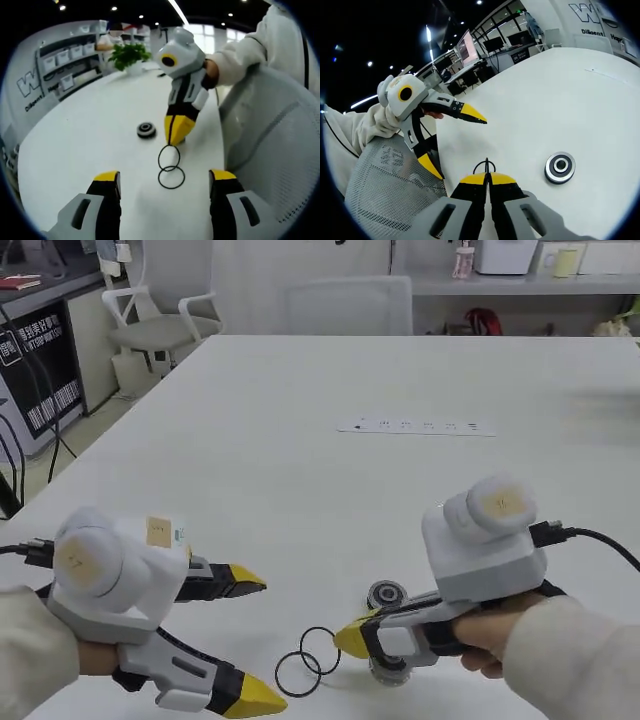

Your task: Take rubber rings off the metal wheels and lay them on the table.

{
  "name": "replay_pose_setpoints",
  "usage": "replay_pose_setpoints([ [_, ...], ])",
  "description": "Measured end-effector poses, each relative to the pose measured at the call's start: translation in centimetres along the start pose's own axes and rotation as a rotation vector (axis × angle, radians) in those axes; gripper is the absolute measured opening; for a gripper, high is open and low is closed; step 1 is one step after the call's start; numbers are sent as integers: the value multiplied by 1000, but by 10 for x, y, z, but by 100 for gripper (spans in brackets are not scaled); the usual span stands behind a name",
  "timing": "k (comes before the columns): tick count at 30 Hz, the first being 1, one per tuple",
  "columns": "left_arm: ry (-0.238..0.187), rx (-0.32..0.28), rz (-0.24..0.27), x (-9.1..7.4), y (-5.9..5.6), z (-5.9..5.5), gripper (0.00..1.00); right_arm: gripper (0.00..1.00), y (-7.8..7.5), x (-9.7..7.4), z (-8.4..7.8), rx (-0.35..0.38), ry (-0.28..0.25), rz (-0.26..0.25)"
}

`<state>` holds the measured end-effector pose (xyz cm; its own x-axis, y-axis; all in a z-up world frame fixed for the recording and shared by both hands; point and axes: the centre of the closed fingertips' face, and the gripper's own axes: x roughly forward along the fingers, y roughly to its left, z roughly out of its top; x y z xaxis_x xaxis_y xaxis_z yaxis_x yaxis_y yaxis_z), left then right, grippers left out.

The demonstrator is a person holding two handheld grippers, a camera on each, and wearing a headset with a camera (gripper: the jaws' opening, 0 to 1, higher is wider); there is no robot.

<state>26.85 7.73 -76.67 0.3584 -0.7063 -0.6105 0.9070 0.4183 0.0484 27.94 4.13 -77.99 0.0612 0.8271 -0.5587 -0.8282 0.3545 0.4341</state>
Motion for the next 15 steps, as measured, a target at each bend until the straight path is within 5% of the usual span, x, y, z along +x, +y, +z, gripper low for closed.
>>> replay_pose_setpoints([
  [15,8,1,-9,1,-1,-4,72,0,-1,6,-13,-42,42,-4],
])
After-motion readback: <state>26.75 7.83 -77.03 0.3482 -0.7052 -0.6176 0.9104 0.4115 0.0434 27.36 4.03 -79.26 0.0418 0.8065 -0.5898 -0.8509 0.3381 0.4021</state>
